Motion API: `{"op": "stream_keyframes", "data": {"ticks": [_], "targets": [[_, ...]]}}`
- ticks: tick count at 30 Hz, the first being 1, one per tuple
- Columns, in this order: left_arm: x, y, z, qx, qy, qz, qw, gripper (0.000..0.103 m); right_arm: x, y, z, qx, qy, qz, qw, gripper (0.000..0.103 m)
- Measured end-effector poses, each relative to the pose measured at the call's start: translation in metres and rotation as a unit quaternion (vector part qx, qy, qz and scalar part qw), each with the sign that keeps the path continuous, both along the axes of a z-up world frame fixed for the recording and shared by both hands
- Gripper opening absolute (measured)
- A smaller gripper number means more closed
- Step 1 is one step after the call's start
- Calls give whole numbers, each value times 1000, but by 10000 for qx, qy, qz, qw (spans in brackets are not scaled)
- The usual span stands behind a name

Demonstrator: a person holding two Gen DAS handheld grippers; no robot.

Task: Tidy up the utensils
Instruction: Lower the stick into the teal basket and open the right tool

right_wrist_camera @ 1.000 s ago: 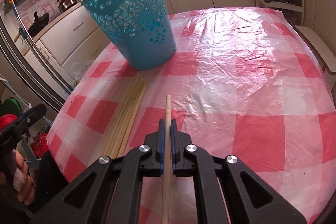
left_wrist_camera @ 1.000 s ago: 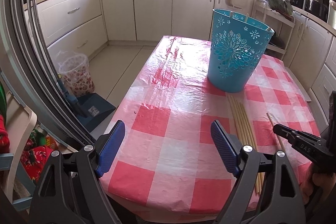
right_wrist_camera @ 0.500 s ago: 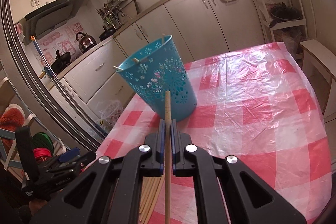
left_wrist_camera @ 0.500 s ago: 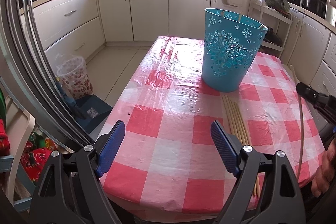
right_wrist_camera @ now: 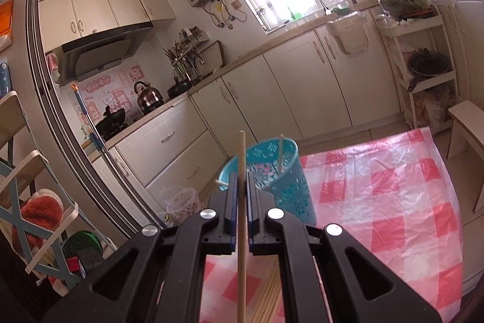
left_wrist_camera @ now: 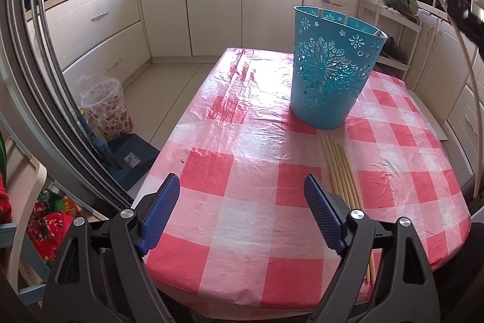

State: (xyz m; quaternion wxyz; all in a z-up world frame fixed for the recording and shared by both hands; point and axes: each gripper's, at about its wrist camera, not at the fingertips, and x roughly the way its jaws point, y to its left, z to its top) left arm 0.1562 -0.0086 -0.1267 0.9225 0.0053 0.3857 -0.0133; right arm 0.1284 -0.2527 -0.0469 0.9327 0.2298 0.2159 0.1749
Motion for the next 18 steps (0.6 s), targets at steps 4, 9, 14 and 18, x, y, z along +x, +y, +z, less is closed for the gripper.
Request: {"op": "stream_keyframes", "data": {"ticks": [4,9,14,18], "targets": [[1,1,-1,-16,21,19,10000,80,17,7,32,96,-455,-187,9987,6],[3,5,-4,-68,76,53,9999,81,58,18,61,77,-1018,-709,9922,6],[9,14,-6,-125,151,156,9997,81,108,35,60,-412,-1203,-1173,9849,6],[12,20,-5,-182,155,248,9994,81,139,45,33,-820,-848,-1263,9849,6]]}}
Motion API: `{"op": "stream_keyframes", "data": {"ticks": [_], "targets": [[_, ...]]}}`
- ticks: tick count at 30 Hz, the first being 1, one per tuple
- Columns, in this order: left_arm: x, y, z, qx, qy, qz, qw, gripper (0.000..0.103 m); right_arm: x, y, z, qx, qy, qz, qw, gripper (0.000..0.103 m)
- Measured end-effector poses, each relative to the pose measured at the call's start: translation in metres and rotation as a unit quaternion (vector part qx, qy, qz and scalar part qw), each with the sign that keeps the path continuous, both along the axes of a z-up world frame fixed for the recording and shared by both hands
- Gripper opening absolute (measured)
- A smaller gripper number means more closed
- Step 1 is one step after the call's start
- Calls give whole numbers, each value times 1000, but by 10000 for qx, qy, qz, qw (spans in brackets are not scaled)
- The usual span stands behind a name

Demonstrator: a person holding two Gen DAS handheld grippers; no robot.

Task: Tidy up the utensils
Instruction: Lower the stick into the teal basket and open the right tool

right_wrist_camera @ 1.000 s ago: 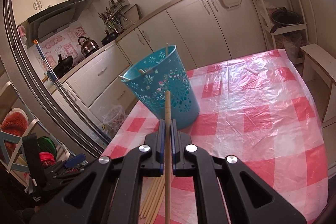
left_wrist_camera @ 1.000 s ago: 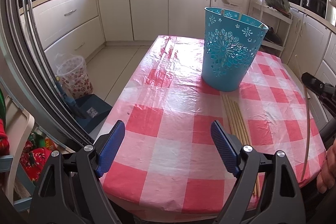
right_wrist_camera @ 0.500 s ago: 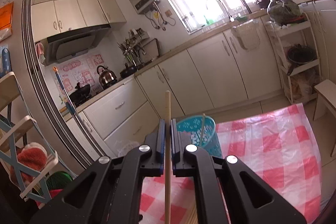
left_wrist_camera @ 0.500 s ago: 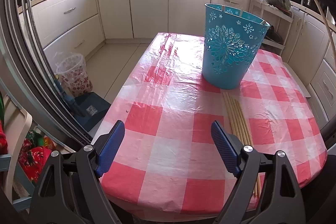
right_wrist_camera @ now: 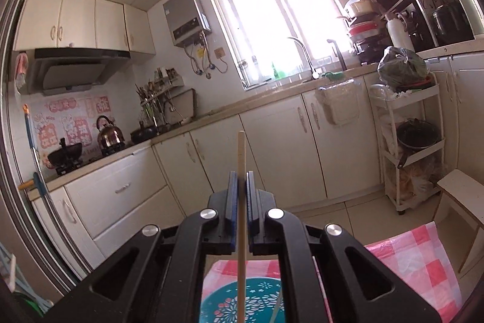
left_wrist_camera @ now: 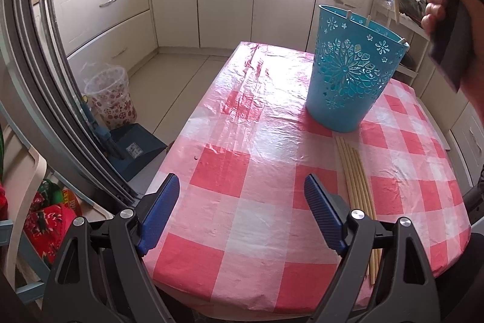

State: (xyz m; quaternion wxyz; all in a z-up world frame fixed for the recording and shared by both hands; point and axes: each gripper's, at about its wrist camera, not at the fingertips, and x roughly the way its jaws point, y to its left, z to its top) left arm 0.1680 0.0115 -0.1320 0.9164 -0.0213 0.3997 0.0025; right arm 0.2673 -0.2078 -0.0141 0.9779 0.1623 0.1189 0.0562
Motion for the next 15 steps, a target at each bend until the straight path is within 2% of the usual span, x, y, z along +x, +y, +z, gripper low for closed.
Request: {"op": "stream_keyframes", "data": {"ticks": [7,15], "targets": [[5,6,-6,-74,107,58,9999,81,-1,11,-40,-369,445,72,9983,6],[2,5,-4,-85,90,55,9999,81,-13,14,-55,-548,773,398,9947,7]]}}
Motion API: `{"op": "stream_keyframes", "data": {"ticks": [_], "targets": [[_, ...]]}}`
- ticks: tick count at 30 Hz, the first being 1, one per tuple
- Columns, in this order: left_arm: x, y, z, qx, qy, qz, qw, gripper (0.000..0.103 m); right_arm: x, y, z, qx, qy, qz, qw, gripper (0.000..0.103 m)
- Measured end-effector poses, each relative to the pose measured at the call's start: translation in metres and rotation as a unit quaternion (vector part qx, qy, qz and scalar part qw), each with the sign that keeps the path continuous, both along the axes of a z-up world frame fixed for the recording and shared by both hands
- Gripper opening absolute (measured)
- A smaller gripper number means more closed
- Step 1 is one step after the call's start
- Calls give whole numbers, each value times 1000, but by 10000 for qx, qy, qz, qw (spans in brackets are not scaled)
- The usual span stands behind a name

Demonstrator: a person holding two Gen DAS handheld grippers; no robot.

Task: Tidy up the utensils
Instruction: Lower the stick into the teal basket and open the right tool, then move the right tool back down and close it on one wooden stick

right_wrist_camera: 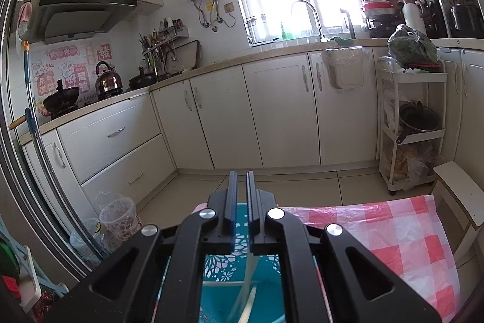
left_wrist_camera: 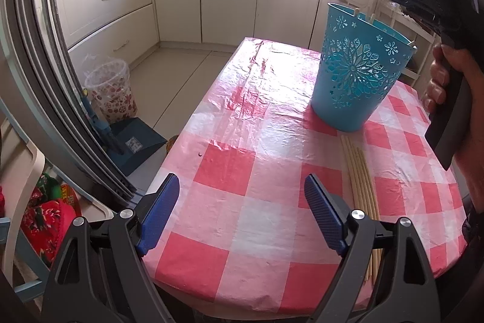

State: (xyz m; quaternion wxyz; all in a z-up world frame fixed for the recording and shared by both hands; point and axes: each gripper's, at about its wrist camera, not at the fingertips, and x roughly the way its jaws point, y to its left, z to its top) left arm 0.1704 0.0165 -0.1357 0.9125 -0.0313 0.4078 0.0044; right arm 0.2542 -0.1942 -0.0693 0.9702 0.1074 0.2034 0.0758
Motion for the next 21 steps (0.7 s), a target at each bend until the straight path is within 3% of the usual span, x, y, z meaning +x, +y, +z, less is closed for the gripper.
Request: {"op": "stream_keyframes", "data": {"ticks": [6,12,18,21], "targets": [[-5,-1,8,-6,-81,2,10000,81,-25,-16,10,178,0,-61,9998,12],[-14,0,19,-7,-193,-9,9998,82,-73,-29,17,258,26,-79,9996,28],[-26,1,27,5,-275,3,9996,83,-127,-32,-1,269,318,-151,9990,30],[-33,0,31,12,-300,-14,9995,83,-145,-29,-21,267,683,-96,9973,30]]}}
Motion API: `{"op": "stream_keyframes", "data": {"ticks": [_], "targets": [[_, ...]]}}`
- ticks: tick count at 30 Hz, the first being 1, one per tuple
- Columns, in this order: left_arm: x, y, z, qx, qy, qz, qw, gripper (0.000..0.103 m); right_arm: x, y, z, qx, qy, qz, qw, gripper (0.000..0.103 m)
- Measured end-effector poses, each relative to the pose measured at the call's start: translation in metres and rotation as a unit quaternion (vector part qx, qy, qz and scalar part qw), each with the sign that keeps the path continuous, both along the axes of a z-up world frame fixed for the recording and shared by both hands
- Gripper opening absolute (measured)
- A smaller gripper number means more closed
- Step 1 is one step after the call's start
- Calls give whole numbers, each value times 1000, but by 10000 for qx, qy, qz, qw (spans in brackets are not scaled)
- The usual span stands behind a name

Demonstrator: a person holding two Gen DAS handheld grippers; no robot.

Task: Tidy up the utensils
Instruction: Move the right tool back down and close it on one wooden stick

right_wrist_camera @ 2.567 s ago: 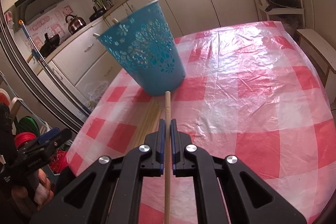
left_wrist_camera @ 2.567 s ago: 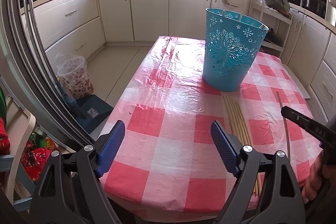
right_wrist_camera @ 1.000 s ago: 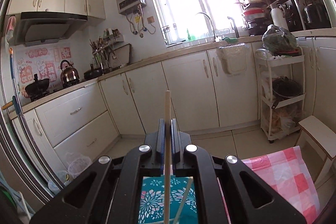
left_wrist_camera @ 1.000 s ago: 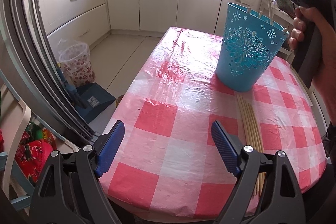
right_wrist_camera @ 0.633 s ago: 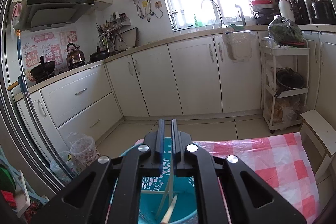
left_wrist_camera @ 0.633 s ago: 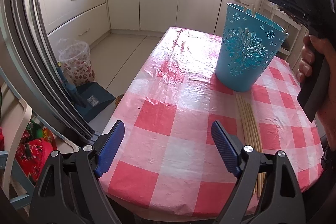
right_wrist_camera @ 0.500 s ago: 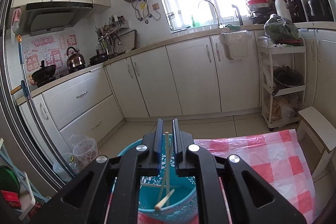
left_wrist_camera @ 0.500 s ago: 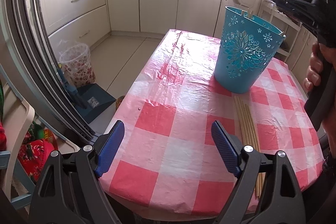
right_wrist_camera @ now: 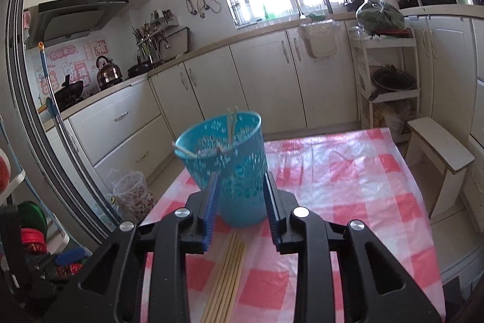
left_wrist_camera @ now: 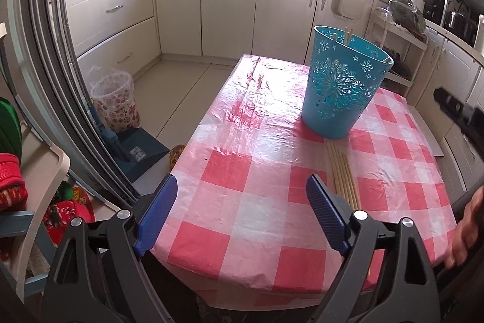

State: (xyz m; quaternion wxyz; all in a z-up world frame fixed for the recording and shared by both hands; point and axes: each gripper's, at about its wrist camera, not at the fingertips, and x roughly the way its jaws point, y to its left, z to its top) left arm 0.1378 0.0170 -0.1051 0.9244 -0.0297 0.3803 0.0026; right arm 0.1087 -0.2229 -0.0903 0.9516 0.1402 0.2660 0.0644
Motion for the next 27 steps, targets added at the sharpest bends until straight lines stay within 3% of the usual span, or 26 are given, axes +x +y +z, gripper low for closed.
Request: {"op": "stream_keyframes", "data": {"ticks": [6,10,20,27], "targets": [[-12,-4,8,28,-69,-79,9999,84,-3,19,-60,-116,1134,404,9927,25],[-17,-2,9,46,-85,-83,9999,85,7,38,-89,-359,1567,685,9846,19],[-13,7,0,1,41,20,10000,86,23,56,-117,-779,1924,650,9761,13],[-7,1,-6,31,132,-33,9999,86,24,47,-117,-701,1928,723,9761,12]]}}
